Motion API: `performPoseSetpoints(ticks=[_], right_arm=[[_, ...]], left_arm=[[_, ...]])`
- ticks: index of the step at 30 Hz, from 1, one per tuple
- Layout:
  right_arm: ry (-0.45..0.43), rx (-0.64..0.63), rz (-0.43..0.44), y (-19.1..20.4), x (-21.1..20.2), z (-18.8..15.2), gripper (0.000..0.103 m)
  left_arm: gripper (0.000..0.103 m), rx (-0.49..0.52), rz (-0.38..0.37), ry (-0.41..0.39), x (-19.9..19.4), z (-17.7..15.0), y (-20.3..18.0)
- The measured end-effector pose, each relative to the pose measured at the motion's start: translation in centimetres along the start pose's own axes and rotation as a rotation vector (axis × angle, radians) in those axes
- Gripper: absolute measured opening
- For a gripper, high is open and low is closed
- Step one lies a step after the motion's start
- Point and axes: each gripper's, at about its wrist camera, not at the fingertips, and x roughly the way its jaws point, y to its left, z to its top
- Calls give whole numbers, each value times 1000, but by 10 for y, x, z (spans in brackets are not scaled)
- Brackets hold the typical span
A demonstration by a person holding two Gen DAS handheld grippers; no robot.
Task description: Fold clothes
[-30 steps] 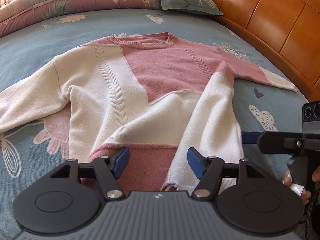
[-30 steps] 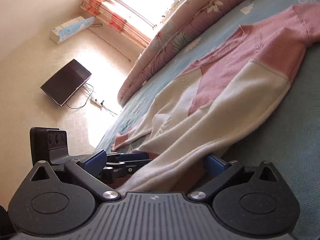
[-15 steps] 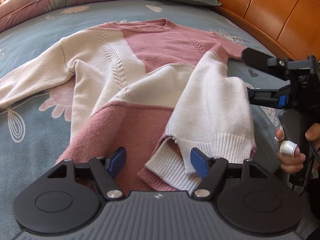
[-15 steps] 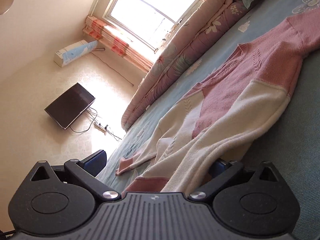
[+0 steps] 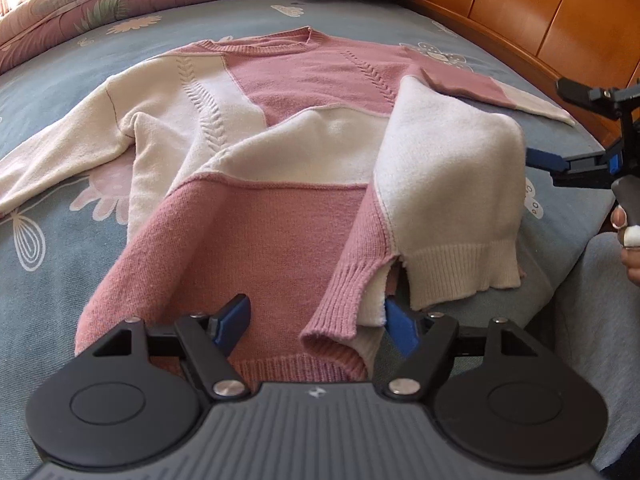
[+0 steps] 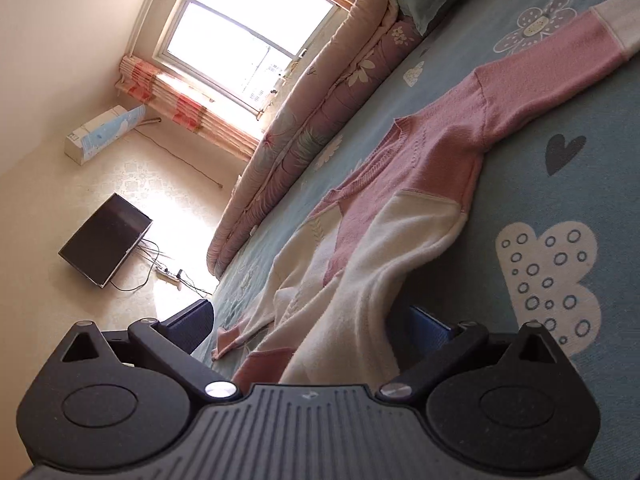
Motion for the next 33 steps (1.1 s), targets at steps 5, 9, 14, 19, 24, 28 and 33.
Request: performPoseSetpoints(ticks=[5, 9, 14, 19, 24, 28, 33], right_arm=[[48, 50, -54, -32, -9, -26, 103], [64, 25, -7, -30, 8, -26, 103], [118, -13, 56, -26, 46, -16, 103], [131, -60, 76, -30, 53, -15, 89], [111, -66, 27, -46, 43, -16, 53], [94, -64, 3, -52, 42, -18, 32], [132, -116, -8, -35, 51, -20, 44]], left_arm=[[74, -7, -5, -7, 0, 1, -2], [74, -15, -1, 4, 3, 1, -4], [74, -35, -11, 1, 3, 0, -6], [74, -68, -16, 2, 5, -2, -1], [74, -81, -24, -6, 5, -3, 0], [74, -93, -32, -11, 4, -5, 1], [74, -96, -39, -11, 4, -6, 3]])
